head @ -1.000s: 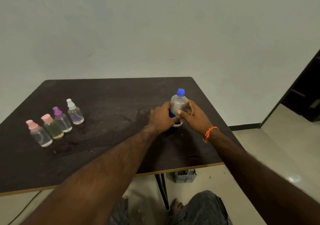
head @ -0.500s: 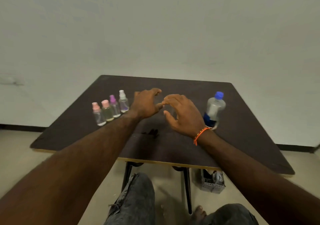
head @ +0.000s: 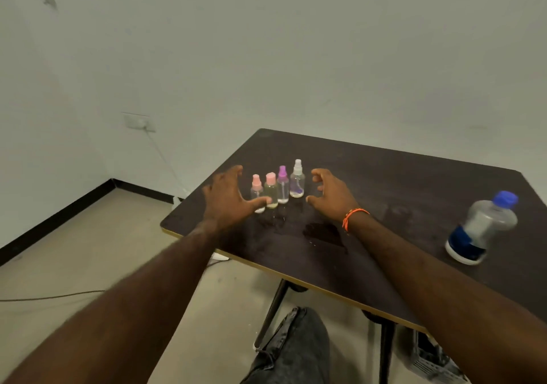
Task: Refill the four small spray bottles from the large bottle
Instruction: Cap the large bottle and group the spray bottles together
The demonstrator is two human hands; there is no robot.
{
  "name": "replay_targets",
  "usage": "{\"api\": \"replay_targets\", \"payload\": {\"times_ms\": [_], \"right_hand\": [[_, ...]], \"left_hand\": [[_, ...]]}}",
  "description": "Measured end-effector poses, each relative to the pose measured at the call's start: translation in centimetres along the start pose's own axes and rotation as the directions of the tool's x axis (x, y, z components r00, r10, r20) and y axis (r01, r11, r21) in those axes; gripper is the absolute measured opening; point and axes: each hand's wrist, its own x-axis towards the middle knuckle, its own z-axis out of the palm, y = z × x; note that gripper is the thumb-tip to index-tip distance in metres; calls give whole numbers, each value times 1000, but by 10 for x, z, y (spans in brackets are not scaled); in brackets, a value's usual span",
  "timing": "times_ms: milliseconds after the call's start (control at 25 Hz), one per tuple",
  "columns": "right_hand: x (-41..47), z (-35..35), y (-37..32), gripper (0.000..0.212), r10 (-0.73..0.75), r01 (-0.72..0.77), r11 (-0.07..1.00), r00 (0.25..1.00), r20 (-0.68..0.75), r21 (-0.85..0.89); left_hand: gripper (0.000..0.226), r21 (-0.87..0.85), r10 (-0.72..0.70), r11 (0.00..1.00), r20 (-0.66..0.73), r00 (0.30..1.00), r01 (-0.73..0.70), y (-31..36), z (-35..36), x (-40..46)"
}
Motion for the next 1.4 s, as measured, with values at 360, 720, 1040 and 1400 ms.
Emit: {"api": "replay_targets", "payload": {"times_ms": [360,720,1040,1400], "right_hand": [[56,33,16,89,104,-139,966,981,165,218],[46,42,9,52,79,-87,988,995,63,130],[41,41,2,65,117,-124,977,992,51,173],[58,43,5,53,147,-173,942,983,111,288]], "left_hand": [[63,-114,-66,989,202,977,90,-10,48,28],[77,-169,-84,976,280,956,136,-22,51,48],[56,-261,-114,949,245,963,179,-21,57,44],[58,-448,-51,868,348,936,214,-19,69,70]]}}
